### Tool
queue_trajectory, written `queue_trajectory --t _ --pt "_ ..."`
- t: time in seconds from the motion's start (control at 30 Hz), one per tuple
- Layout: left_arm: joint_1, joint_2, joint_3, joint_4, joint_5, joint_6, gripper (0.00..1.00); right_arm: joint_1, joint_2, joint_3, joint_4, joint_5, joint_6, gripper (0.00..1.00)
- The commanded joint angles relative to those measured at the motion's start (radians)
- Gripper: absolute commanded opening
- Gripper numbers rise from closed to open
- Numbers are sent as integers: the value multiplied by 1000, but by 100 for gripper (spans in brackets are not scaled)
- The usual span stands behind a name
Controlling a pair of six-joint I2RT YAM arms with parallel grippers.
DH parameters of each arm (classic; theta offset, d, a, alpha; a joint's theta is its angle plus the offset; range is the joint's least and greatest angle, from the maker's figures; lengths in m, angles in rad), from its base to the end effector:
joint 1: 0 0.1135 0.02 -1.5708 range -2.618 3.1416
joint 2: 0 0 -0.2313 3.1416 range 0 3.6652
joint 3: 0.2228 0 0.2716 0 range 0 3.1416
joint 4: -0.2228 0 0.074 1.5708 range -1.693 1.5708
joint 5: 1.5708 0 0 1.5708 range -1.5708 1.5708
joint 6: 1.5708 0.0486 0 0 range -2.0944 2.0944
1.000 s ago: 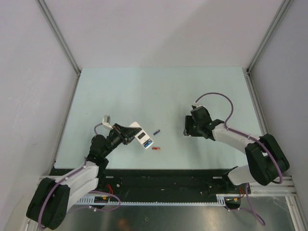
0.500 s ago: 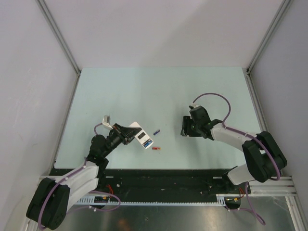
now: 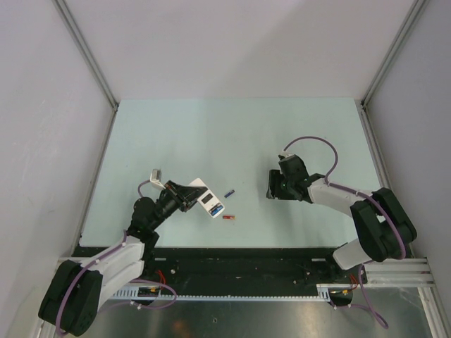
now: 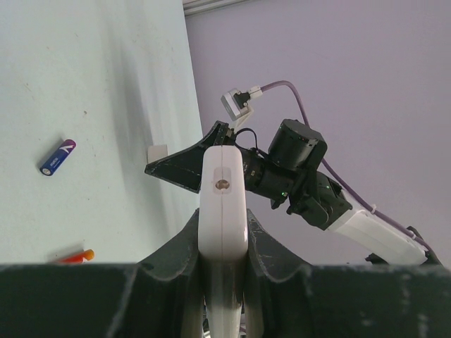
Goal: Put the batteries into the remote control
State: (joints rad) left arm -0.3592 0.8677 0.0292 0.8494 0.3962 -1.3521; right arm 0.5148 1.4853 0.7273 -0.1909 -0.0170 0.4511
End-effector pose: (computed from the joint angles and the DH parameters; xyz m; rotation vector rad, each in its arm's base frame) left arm 0.1909 -0.0917 0.1344 -0.5313 1.7408 -1.5963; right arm 0.2653 0.1510 0.1058 -0.0888 2.5677 0.4028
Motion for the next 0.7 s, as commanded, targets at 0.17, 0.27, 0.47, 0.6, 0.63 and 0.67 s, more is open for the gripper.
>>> queue_trajectory --t 0.17,0.27,0.47,0.6,0.63,0.67 --pt "6 -9 -114 30 0 19 0 -6 20 6 2 15 -6 55" --pt "6 -9 -114 30 0 19 0 -7 20 6 -8 49 -2 43" --pt "5 -15 -118 30 1 19 0 -15 18 6 -28 77 6 18" --pt "5 -21 -120 30 0 16 0 -16 4 6 -36 92 6 12" --pt "5 -22 -120 30 1 16 0 -18 1 7 -41 91 5 10" --pt "5 -24 -120 30 1 16 0 -16 -14 6 -38 80 1 7"
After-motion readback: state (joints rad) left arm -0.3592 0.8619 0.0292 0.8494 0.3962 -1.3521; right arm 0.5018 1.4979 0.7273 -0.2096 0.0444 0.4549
